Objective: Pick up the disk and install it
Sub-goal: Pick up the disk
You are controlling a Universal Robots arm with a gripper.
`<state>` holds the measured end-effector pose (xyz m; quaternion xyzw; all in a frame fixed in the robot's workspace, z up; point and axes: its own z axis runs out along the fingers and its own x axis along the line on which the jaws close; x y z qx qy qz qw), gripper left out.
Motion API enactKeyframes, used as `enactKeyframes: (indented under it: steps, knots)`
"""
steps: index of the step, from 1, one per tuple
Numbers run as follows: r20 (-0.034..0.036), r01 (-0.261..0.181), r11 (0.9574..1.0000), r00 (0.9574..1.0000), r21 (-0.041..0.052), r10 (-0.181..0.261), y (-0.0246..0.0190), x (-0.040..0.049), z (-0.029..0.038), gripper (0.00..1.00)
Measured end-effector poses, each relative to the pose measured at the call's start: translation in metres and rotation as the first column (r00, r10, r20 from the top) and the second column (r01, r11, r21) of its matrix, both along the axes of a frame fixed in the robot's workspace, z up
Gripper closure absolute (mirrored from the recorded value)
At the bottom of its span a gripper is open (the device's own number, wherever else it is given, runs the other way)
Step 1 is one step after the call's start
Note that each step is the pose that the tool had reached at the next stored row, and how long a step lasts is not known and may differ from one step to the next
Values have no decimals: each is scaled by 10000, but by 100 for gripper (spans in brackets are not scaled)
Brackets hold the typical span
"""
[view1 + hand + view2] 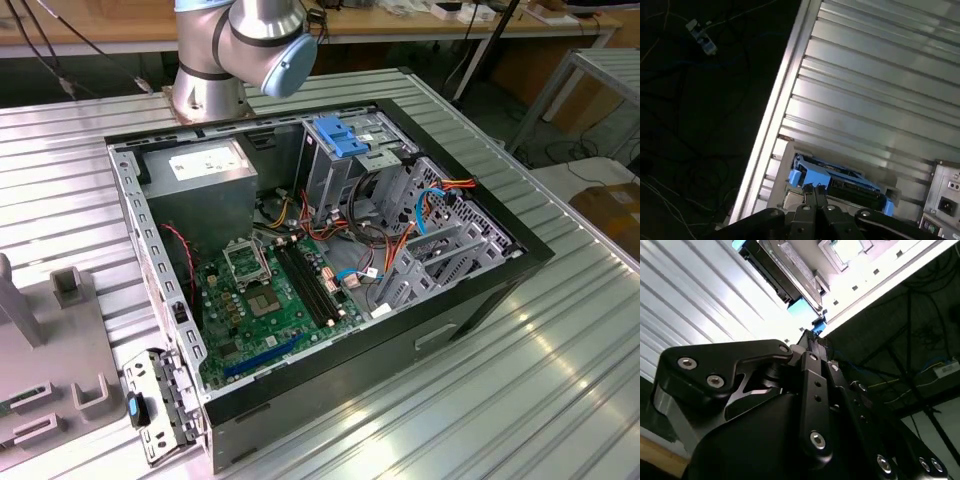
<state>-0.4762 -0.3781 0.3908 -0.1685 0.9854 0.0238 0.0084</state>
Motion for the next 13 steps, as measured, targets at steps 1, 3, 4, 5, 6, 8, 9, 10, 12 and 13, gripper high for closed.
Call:
enactKeyframes:
  steps: [1, 3, 4, 5, 6, 8, 9, 10, 12, 13]
  knots:
    - [-1, -452, 9990, 9990, -1, 452, 0, 0, -4, 89]
    - [-1, -930, 9957, 9957, -2, 930, 0, 0, -9, 89]
    - [-1, -1164, 9932, 9932, -2, 1164, 0, 0, -12, 89]
    - [-1, -1401, 9901, 9901, -3, 1401, 0, 0, -16, 89]
    - [-2, -1811, 9835, 9835, -5, 1811, 0, 0, -22, 89]
    - [-2, -2496, 9683, 9683, -8, 2496, 0, 0, -32, 89]
    - [-3, -2671, 9637, 9637, -9, 2671, 0, 0, -34, 89]
    - [-3, -2859, 9583, 9583, -10, 2859, 0, 0, -37, 89]
    - [-5, -3637, 9315, 9315, -16, 3637, 0, 0, -48, 89]
    - [-6, -3834, 9236, 9236, -18, 3834, 0, 0, -51, 89]
